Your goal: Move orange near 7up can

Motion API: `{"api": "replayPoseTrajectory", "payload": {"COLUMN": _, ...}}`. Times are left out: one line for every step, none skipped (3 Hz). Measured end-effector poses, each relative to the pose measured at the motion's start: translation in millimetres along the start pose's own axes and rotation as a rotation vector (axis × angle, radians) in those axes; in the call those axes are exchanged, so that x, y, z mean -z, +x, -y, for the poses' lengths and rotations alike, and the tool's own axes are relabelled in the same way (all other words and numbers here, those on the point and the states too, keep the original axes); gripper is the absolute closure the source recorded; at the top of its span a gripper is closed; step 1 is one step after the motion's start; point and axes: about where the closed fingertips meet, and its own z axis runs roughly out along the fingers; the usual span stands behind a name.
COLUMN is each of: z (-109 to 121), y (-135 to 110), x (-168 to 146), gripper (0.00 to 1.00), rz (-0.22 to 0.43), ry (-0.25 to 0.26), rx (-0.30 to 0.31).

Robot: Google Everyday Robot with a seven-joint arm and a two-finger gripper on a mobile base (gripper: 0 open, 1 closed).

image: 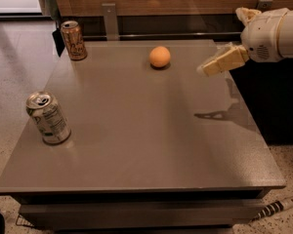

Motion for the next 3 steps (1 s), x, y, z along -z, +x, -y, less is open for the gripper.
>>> {"api": "replayPoseTrajectory", "payload": {"z": 0, "y": 0, "x": 0, "gripper": 0.0, "rz": 0.0, "ry": -0.001, "rx": 0.0}}
{"api": "replayPoseTrajectory", "payload": {"z": 2, "y": -2, "x": -17, "gripper": 0.0, "rz": 0.031, "ry": -0.012, "rx": -0.013}}
{"api": "replayPoseTrajectory", "payload": {"z": 9, "y": -3, "x": -45, "gripper": 0.0, "rz": 0.084, "ry": -0.032, "rx": -0.044}}
